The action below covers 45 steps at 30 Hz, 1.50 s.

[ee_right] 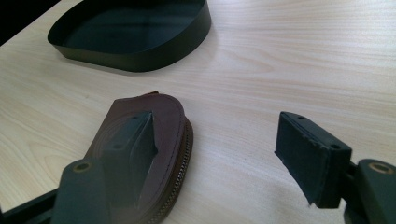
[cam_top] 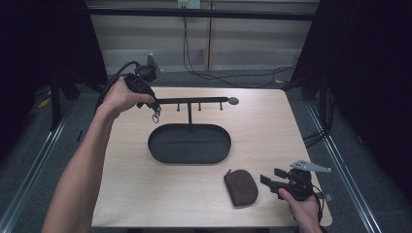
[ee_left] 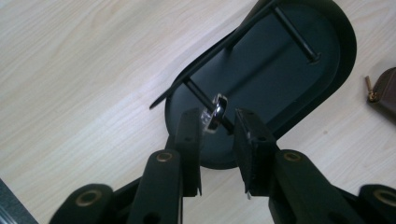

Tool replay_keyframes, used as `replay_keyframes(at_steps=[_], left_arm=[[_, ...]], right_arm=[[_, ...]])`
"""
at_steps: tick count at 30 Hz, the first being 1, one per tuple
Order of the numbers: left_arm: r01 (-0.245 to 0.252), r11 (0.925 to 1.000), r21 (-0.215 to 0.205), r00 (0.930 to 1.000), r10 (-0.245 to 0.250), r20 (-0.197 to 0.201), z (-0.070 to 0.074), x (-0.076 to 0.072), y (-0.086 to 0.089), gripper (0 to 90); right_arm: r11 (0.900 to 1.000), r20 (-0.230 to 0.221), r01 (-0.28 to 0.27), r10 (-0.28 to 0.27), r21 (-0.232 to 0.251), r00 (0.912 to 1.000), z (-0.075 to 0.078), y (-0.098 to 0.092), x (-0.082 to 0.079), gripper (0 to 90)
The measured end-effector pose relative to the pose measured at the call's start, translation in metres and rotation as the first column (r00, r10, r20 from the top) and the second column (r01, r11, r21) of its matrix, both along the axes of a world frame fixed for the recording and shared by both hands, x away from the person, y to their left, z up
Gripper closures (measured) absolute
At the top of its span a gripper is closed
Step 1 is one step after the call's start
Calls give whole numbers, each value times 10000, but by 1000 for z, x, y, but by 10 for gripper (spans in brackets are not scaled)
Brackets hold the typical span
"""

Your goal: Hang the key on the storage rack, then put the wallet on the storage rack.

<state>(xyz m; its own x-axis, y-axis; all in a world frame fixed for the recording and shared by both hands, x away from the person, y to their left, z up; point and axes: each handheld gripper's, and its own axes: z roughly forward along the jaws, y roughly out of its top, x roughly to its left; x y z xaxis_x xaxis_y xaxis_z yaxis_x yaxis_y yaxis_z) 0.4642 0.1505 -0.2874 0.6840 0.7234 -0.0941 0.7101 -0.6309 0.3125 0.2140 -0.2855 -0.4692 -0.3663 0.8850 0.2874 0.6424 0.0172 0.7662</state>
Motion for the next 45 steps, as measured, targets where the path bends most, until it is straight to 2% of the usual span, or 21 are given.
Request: replay_keyframes(at_steps=[5,10,14,21,25,27,28,30,33,34,35,36,37,38,39,40,41,43,44,45], left_arm=[[46,10000,-77,10000,-46,58,-1,-12,6,690],[169,9995,-254,9988,-157,469,-3,-27,12,625],[320,9990,-318,9977,-300,616,-8,-38,17,603],[292,9963,-806,9967,-229,776,-18,-49,27,525],[172,9887,-1486,9958,-36,914,-33,-66,35,473],[184,9873,-1577,9954,-32,960,-37,-69,37,451],[158,9843,-1760,9955,9,947,-45,-76,41,451],[157,9820,-1881,9947,38,1030,-51,-81,47,436],[-244,9724,-2322,9933,498,1040,-62,-90,58,368],[-440,9693,-2417,9932,684,937,-68,-93,61,348],[-440,9693,-2417,9932,684,937,-68,-93,61,344],[-548,9674,-2473,9916,817,1001,-77,-99,67,340],[-619,9608,-2703,9901,934,1052,-82,-102,71,329],[-619,9608,-2703,9901,934,1052,-82,-102,71,325],[-650,9540,-2928,9911,960,927,-88,-105,75,325],[-716,9518,-2983,9905,1030,907,-93,-108,76,321],[-693,9537,-2926,9906,1005,929,-96,-110,78,308],[-915,9507,-2964,9844,1313,1173,-108,-122,81,250],[-1041,9420,-3190,9823,1475,1151,-112,-126,83,233],[-923,9413,-3248,9847,1347,1105,-117,-129,85,214]], right_arm=[[10000,-3,-27,27,-44,10000,0,0,0,290],[9999,-3,-78,78,-81,10000,0,1,-1,290],[9999,-47,-103,102,-51,9999,-1,1,0,290],[9999,-58,-86,85,-59,9999,-1,1,0,290],[9999,-47,-97,97,-41,9999,-1,1,1,290],[9999,-72,-114,114,-32,9999,-1,1,2,290],[9999,-93,-121,120,-34,9999,-1,2,2,291],[9999,-108,-134,134,-54,9999,-1,2,2,290],[9999,-75,-103,102,-36,9999,-1,2,1,292],[9999,-81,-126,126,19,9999,-1,2,1,298],[9999,-78,-135,136,95,9999,0,2,1,301],[9999,-93,-132,133,102,9999,0,1,1,301],[9998,-87,-157,158,92,9998,-1,2,1,301],[9998,-92,-184,185,83,9998,-1,2,1,301],[9998,-92,-184,185,83,9998,-1,2,1,301],[9998,-108,-186,186,83,9998,0,2,1,301],[9998,-114,-160,161,79,9998,0,3,1,301],[9999,-125,-131,131,69,9998,-1,2,1,303],[9999,-234,-141,143,97,9996,-1,2,2,311],[9998,-285,-172,175,118,9994,-1,2,2,312]])
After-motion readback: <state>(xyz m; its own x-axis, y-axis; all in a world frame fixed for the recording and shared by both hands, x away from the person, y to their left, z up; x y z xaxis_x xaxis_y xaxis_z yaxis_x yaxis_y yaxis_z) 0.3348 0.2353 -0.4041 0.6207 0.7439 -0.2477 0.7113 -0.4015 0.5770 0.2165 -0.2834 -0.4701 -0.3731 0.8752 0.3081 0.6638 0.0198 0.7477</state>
